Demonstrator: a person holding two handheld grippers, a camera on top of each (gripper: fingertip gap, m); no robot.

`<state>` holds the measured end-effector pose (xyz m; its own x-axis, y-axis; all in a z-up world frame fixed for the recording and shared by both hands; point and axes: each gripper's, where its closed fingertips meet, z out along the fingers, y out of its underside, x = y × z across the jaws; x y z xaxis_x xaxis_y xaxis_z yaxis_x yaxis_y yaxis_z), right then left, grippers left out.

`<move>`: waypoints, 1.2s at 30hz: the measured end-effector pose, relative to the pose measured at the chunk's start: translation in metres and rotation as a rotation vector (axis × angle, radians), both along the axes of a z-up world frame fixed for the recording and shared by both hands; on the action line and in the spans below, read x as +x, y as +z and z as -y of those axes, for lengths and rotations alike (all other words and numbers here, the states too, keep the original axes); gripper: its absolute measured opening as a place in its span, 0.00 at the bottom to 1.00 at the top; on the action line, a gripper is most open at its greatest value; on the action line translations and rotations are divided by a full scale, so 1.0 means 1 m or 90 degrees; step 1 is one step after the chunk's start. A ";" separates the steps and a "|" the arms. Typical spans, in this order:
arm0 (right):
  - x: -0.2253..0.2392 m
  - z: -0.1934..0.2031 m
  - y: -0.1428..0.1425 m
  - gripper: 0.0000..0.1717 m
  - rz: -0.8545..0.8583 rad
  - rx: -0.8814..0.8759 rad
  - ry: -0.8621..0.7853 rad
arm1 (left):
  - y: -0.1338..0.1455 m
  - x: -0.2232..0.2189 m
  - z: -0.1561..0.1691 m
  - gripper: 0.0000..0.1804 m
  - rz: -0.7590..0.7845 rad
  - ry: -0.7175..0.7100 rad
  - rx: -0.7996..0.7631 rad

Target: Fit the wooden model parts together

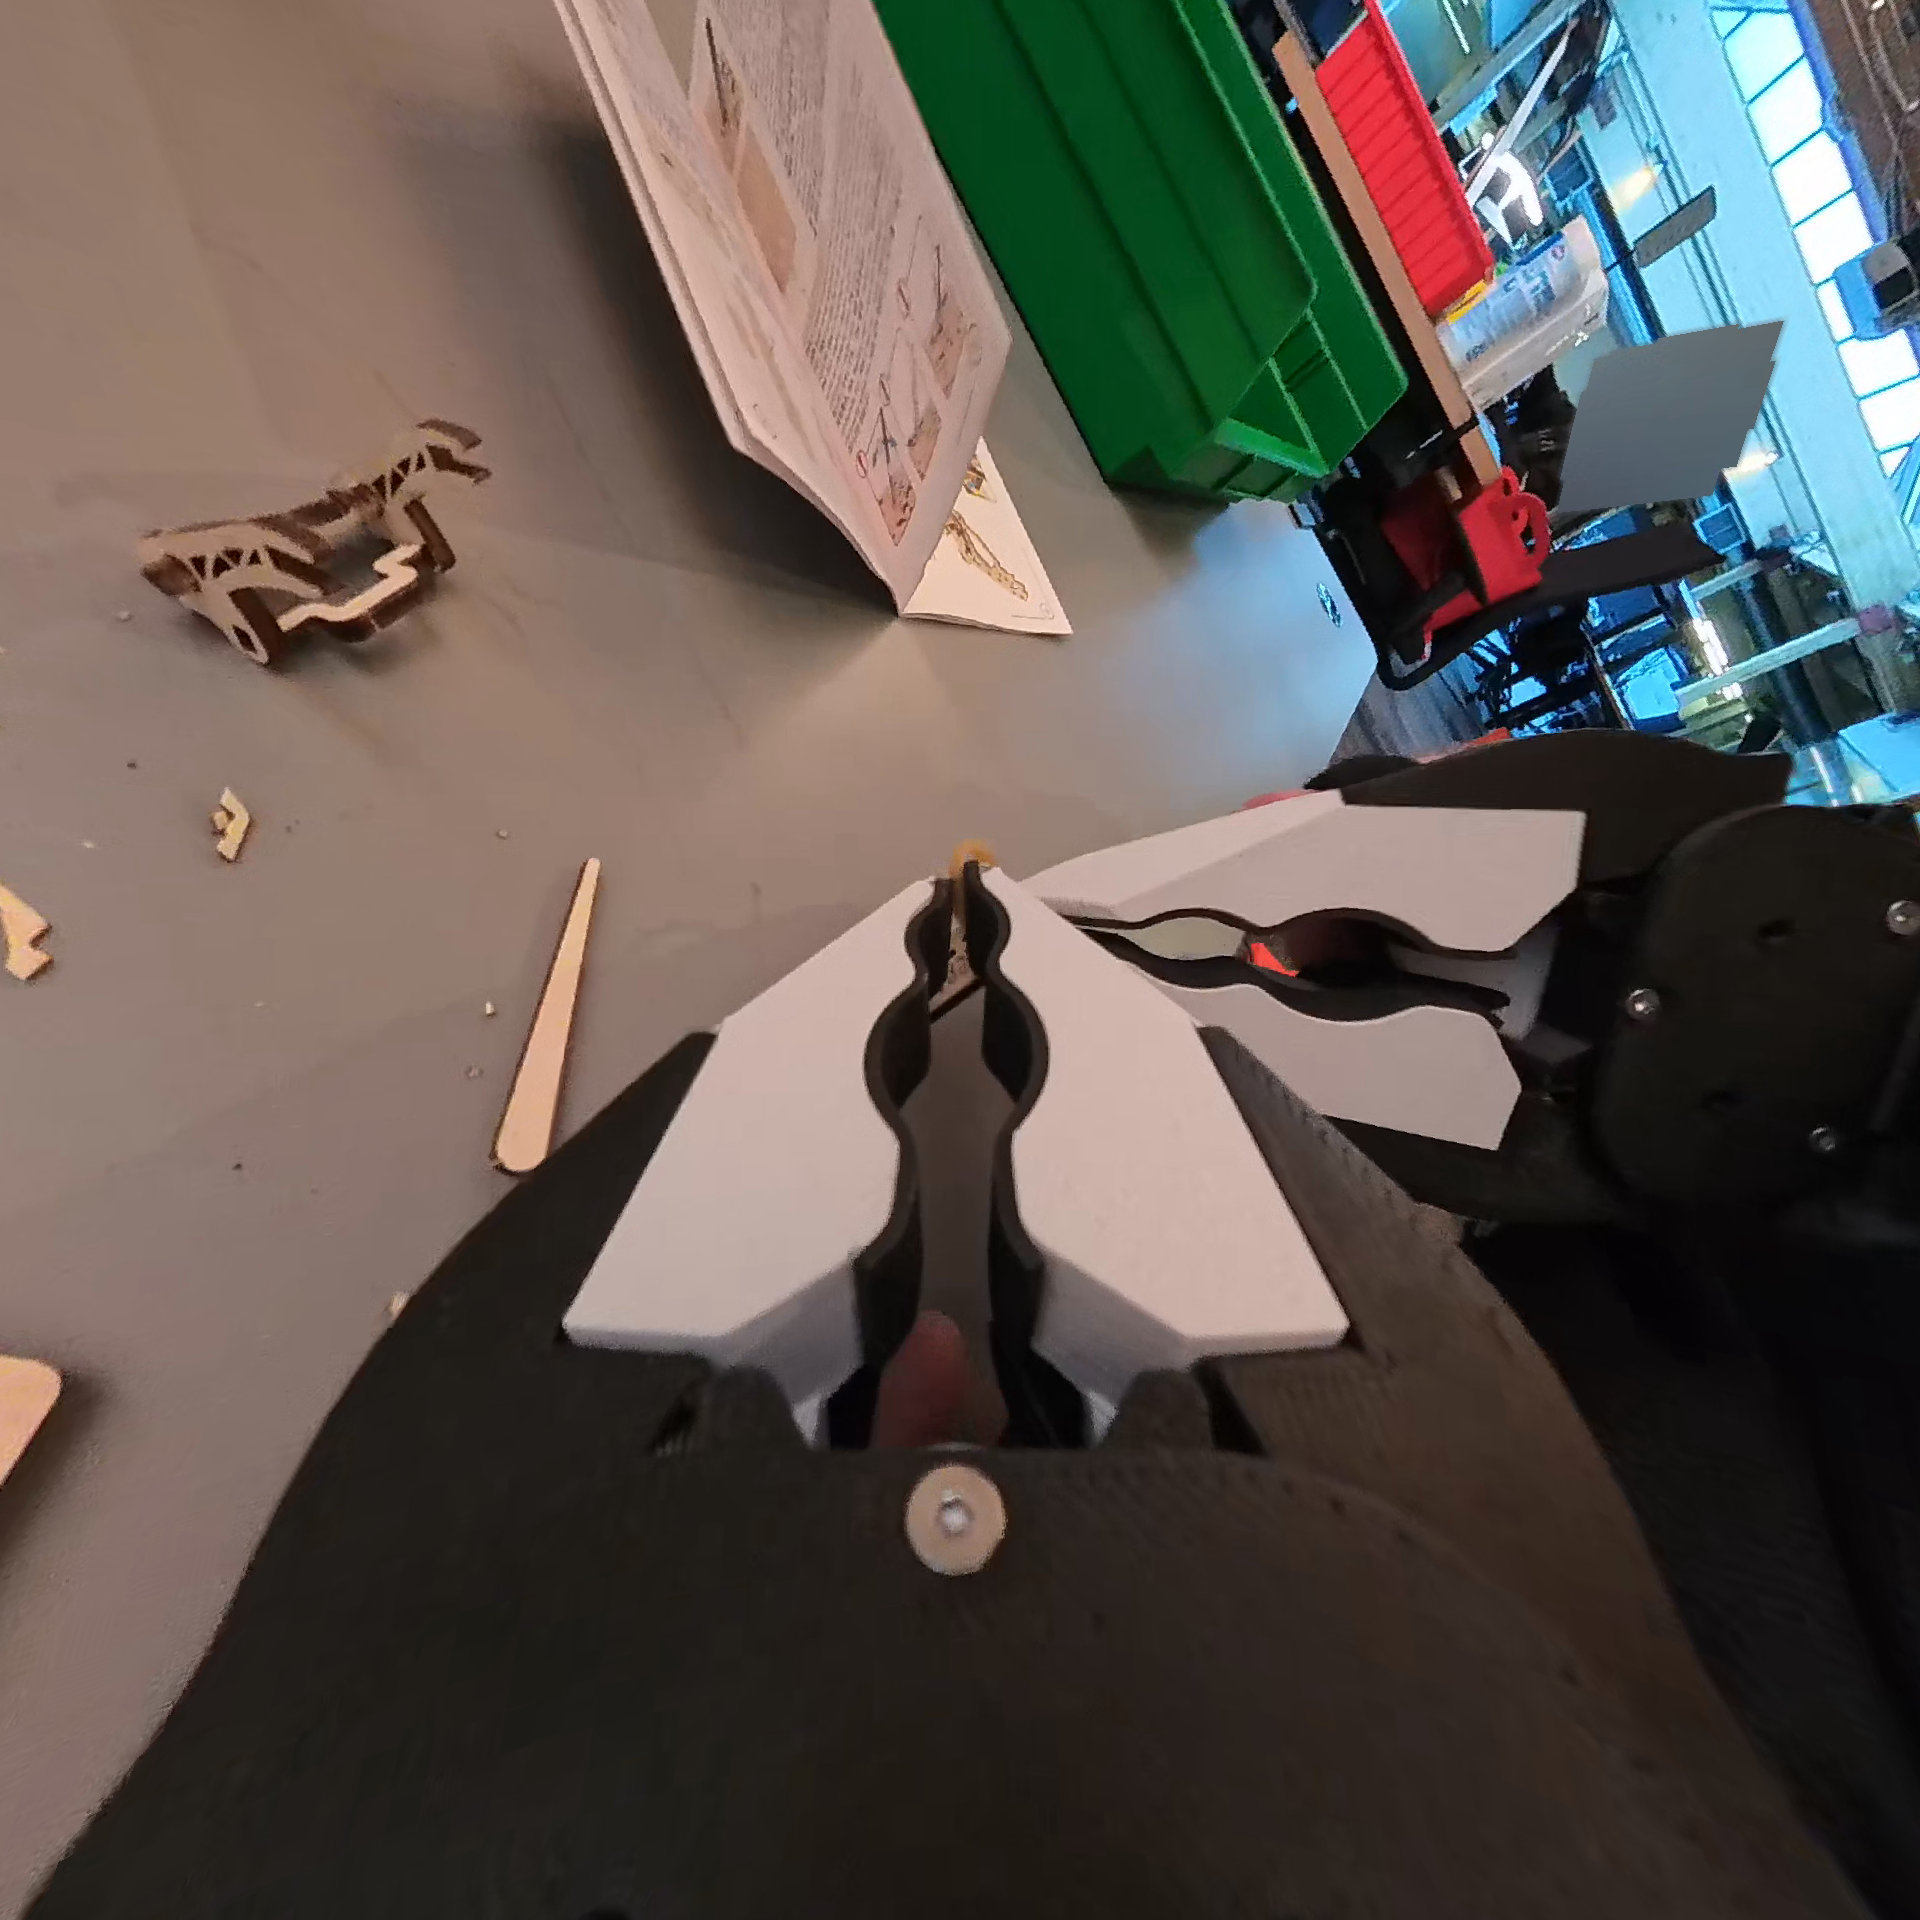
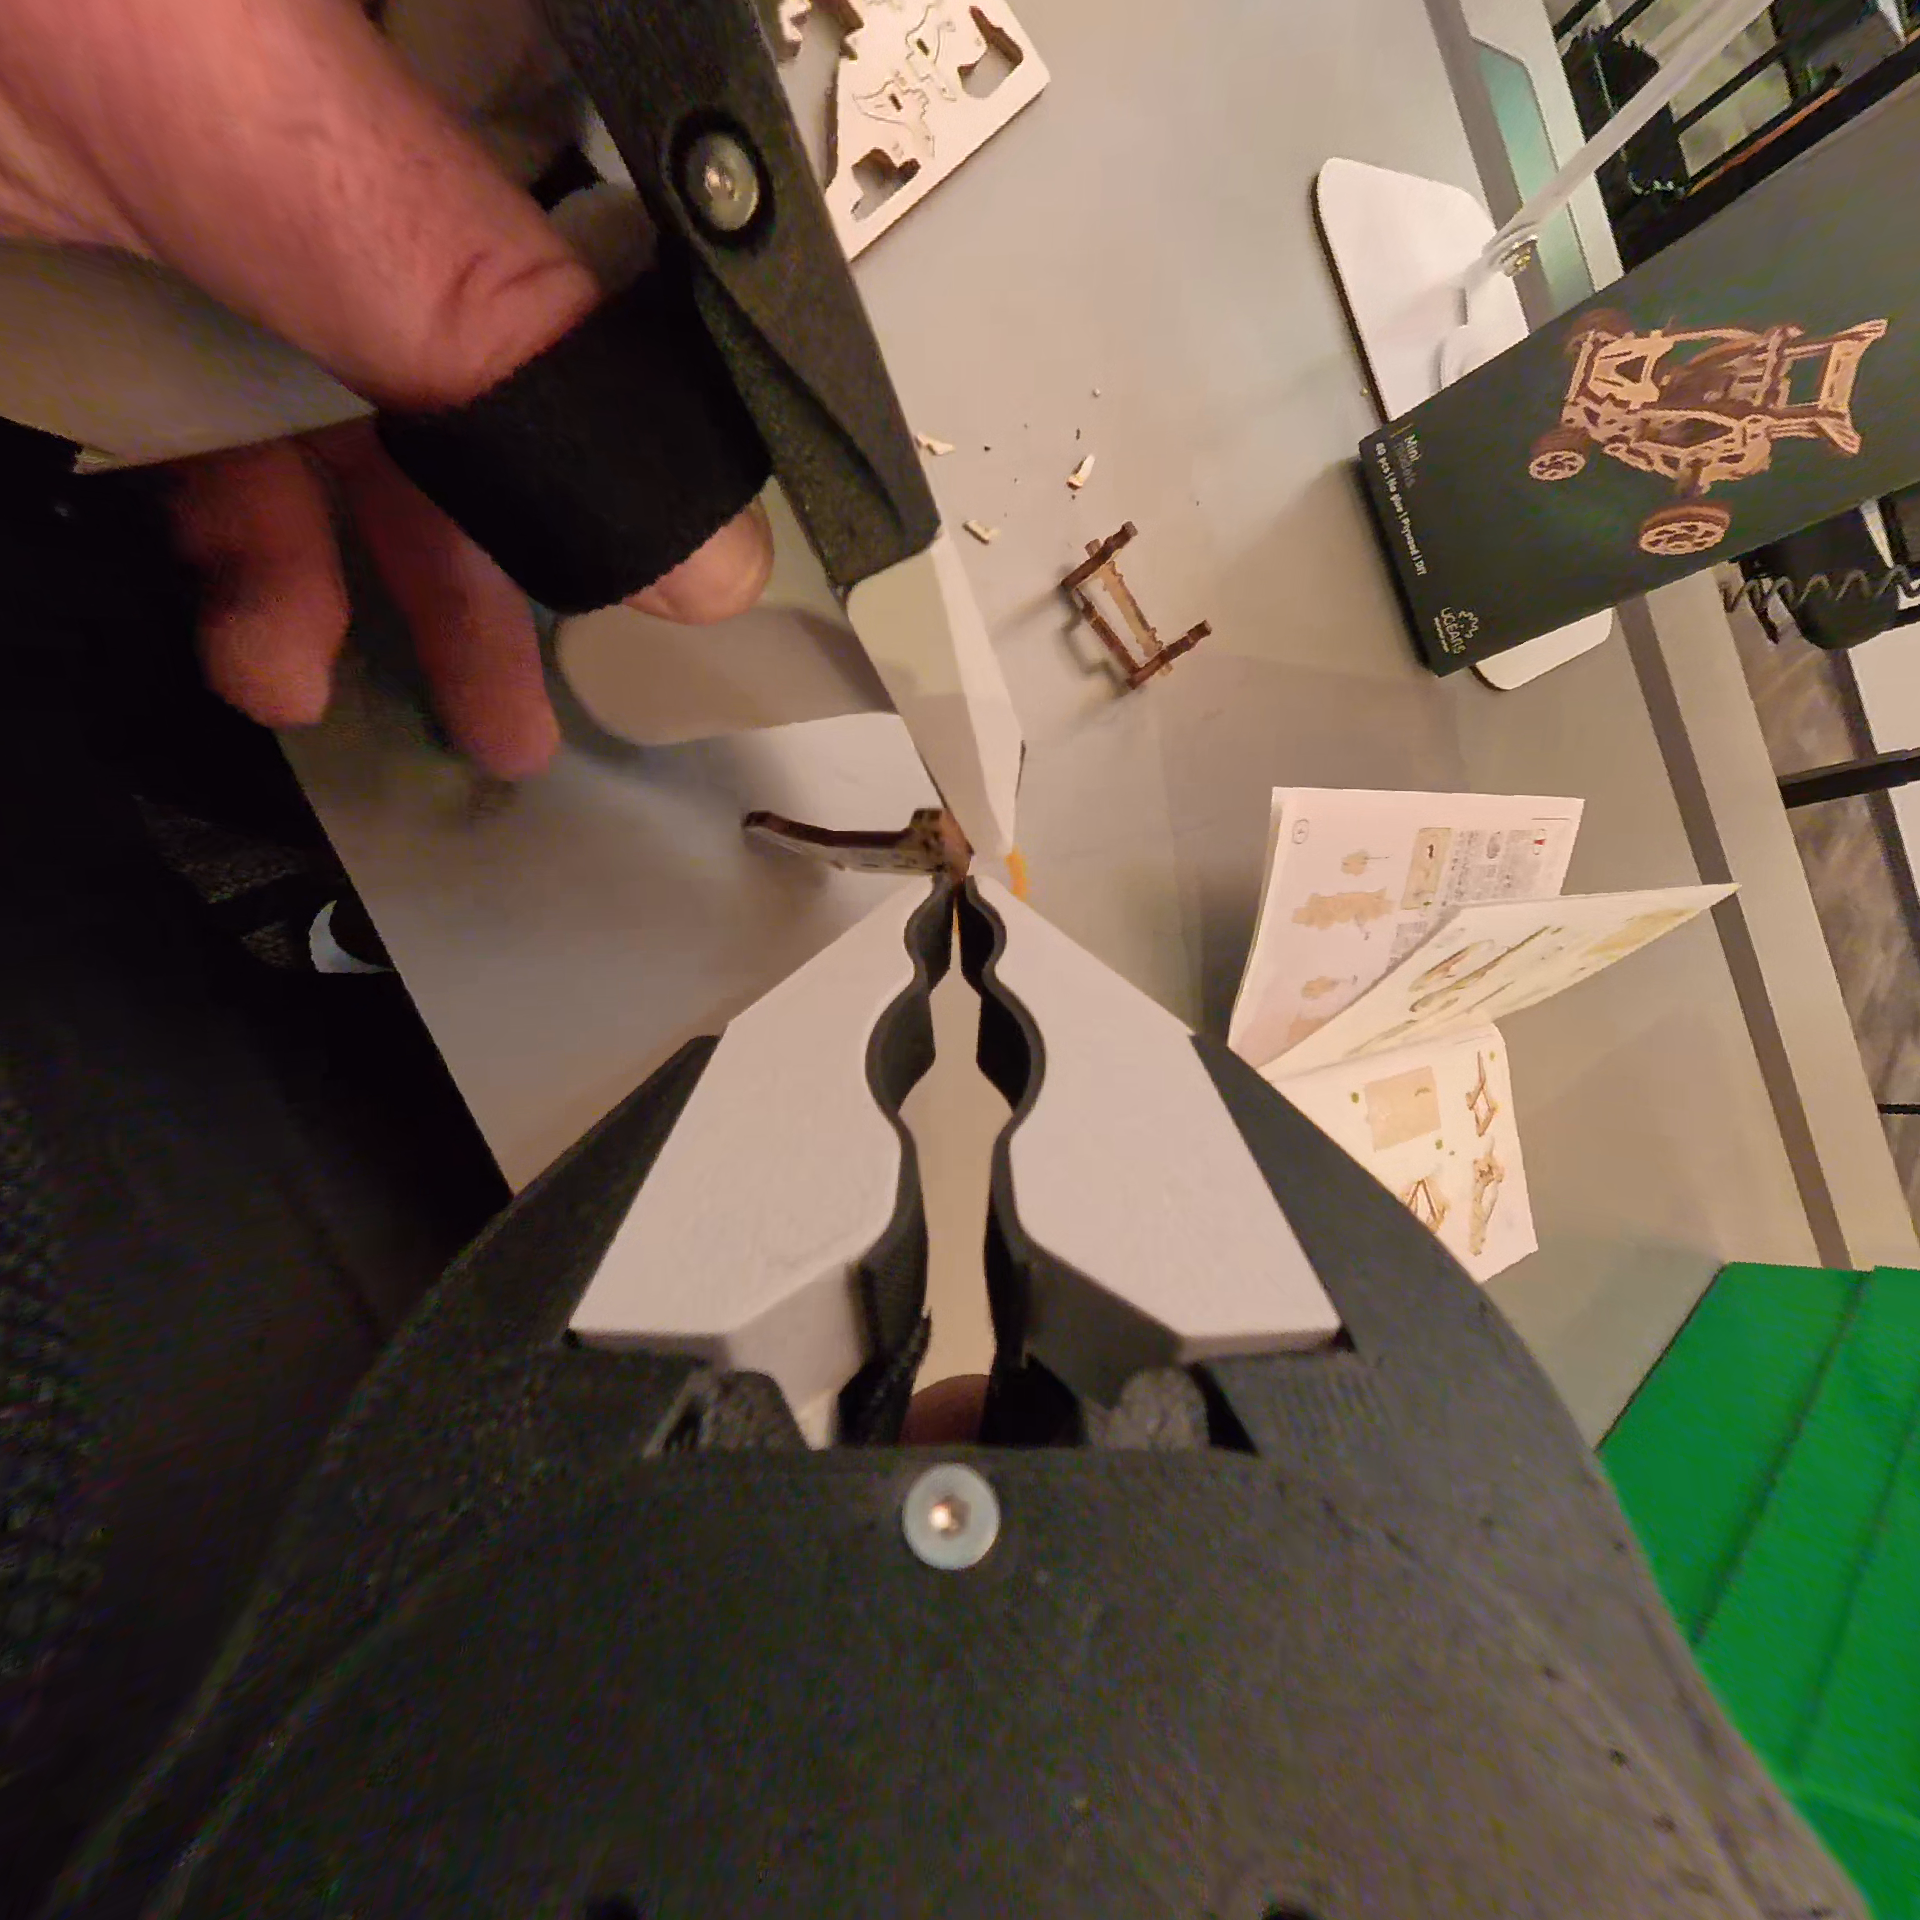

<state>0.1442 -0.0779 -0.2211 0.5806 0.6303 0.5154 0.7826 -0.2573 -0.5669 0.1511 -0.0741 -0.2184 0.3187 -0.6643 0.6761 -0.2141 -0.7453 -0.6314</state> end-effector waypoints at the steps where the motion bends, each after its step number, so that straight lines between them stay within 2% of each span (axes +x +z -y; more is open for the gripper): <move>1: -0.001 0.000 0.000 0.00 -0.003 -0.001 0.000 | -0.001 -0.001 0.000 0.00 -0.002 0.006 -0.005; 14: 0.004 -0.012 0.010 0.00 -0.003 0.046 -0.025 | 0.011 0.000 -0.012 0.00 0.029 0.039 0.020; 21: 0.002 -0.013 0.009 0.00 -0.006 0.060 -0.021 | 0.006 -0.004 -0.012 0.05 0.019 0.044 -0.001; 36: 0.003 -0.014 0.005 0.00 -0.013 0.059 -0.025 | 0.003 -0.006 -0.013 0.01 0.014 0.058 -0.002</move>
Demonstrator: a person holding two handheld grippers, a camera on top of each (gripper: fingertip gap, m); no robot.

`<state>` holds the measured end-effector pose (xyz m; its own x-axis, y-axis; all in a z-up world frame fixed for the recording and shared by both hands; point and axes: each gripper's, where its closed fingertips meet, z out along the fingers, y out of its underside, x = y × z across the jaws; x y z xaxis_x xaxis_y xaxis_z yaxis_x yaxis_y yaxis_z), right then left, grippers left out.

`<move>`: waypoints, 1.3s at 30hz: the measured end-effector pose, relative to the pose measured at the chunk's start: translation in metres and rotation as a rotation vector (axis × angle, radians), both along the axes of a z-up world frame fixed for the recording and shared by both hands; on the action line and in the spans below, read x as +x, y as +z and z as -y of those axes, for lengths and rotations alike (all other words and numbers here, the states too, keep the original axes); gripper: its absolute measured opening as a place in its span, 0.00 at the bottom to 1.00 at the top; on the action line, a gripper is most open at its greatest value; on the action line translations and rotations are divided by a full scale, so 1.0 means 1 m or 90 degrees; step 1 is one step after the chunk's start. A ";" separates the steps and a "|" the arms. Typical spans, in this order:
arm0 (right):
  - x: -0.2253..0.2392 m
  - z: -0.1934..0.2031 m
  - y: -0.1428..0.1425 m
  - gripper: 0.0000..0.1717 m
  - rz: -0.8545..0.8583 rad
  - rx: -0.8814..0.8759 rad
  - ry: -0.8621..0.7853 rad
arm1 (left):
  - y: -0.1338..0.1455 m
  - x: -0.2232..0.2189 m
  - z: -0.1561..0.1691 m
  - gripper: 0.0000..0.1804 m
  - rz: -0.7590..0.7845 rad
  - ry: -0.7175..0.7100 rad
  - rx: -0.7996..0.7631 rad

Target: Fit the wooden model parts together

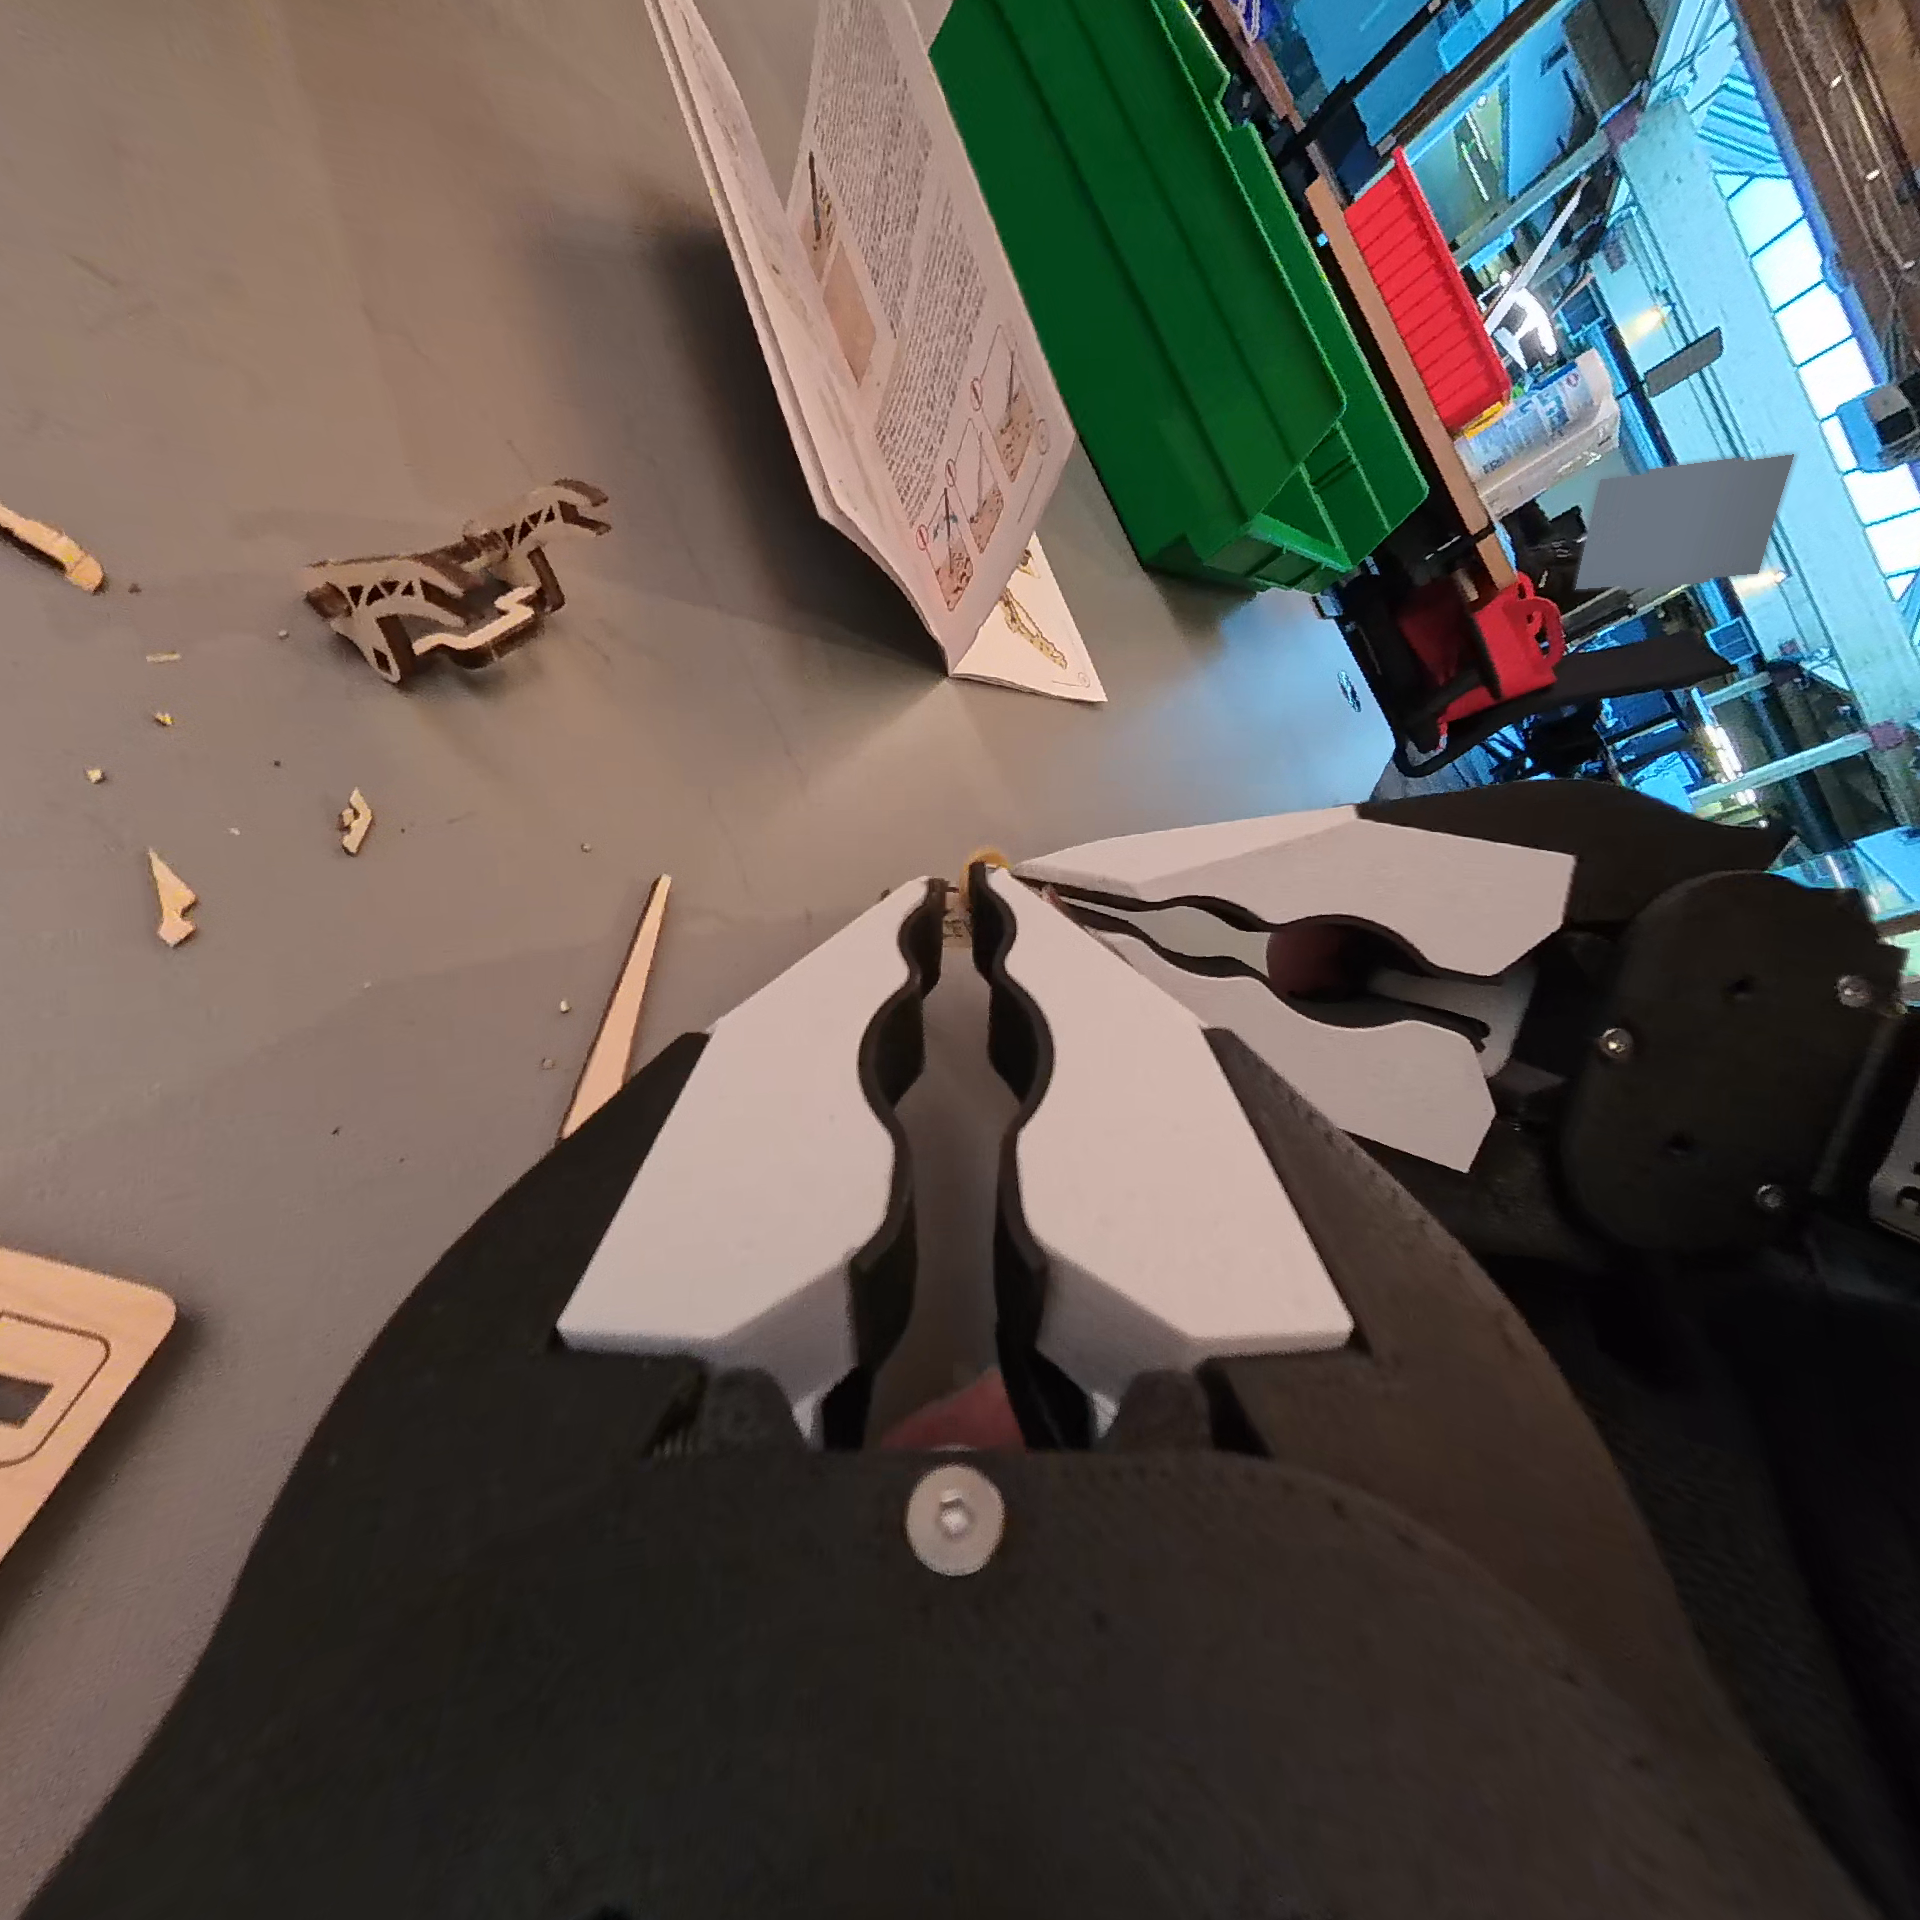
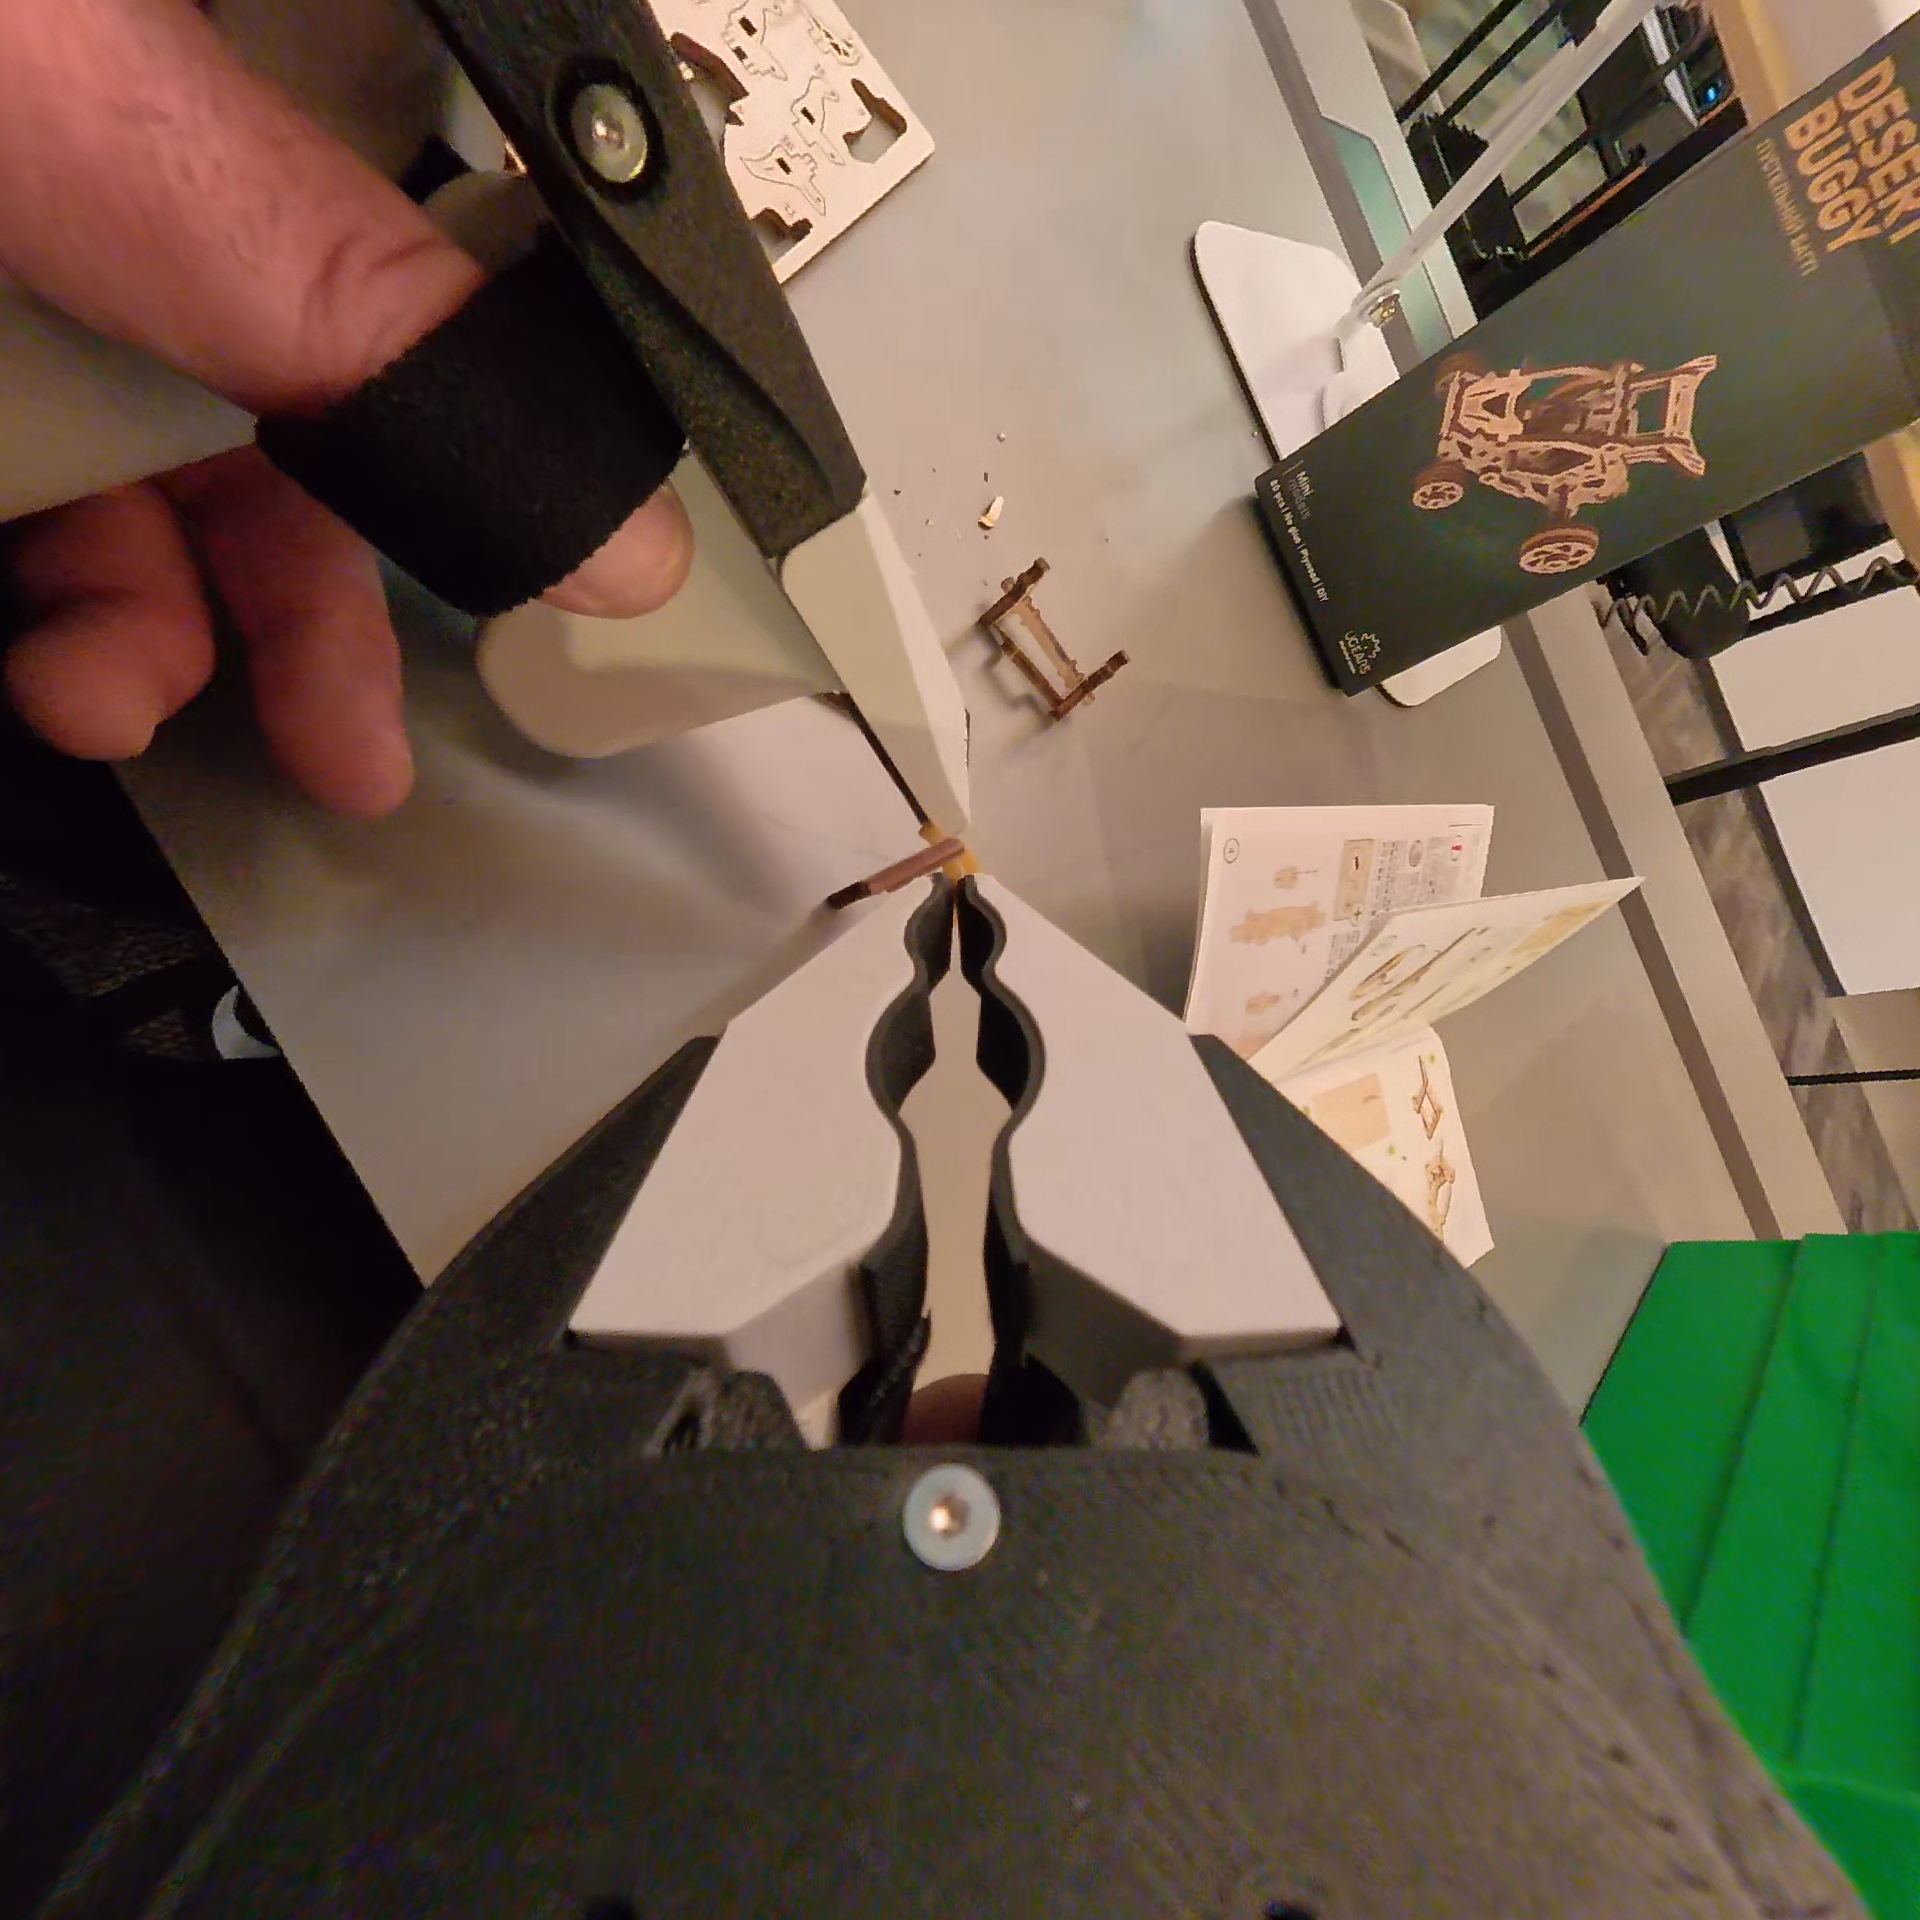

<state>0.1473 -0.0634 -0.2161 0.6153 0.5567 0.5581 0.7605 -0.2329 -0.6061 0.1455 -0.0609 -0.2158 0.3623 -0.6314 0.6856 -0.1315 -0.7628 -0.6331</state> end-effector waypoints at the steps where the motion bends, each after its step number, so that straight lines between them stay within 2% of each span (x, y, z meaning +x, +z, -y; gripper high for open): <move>1: 0.000 0.000 0.000 0.00 -0.001 -0.001 0.000 | 0.000 0.000 0.000 0.01 -0.001 0.002 0.003; 11: 0.002 -0.006 0.000 0.00 -0.003 0.016 -0.007 | -0.002 0.002 -0.005 0.00 -0.020 0.014 0.029; 21: 0.004 -0.005 -0.014 0.00 0.009 0.017 -0.009 | -0.012 0.005 -0.006 0.00 -0.082 0.008 0.068; 31: 0.010 -0.006 -0.018 0.00 -0.015 0.012 -0.023 | -0.011 0.008 -0.005 0.00 -0.083 0.004 0.071; 39: 0.022 -0.022 0.004 0.00 -0.040 0.073 -0.057 | 0.006 0.022 -0.014 0.00 -0.058 0.009 0.117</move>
